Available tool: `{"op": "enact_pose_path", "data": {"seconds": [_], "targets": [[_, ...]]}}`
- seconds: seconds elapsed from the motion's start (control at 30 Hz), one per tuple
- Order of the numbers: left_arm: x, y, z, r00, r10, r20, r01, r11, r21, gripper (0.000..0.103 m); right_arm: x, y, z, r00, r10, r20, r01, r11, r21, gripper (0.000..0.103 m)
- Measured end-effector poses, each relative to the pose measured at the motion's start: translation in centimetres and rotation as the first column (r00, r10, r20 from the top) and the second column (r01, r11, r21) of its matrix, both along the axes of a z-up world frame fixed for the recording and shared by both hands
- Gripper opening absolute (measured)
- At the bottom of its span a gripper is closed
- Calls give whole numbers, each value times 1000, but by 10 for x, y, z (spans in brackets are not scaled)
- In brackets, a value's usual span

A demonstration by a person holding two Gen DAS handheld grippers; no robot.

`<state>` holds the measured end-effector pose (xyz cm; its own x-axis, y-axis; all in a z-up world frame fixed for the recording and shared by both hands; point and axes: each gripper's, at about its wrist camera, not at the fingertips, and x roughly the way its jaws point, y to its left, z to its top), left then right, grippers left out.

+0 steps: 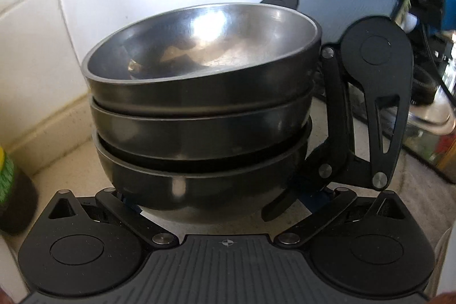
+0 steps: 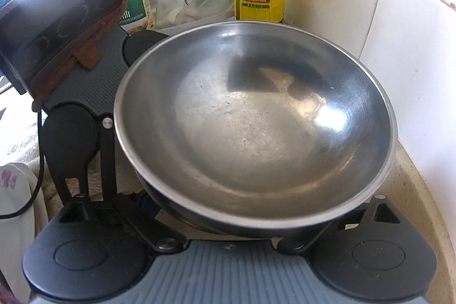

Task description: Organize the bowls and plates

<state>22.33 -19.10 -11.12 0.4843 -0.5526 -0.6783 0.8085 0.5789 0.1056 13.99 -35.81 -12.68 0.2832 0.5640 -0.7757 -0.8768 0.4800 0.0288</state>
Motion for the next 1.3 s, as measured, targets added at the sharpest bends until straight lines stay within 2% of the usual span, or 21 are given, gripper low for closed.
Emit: {"op": "enact_pose_path", "data": {"seconds": [0.93,1.13,1.3], "targets": [[-52,10,28,990,32,138,-32,999,1,102,-30,-3,54,994,-40,106,39,999,20,92],[-70,11,27,987,29,158,-31,999,12,102,-29,3,47,995,-43,88,42,999,11,92],[-78,7,14,990,25,140,-29,999,24,102,-19,6,27,998,-42,42,42,999,-3,91]]}}
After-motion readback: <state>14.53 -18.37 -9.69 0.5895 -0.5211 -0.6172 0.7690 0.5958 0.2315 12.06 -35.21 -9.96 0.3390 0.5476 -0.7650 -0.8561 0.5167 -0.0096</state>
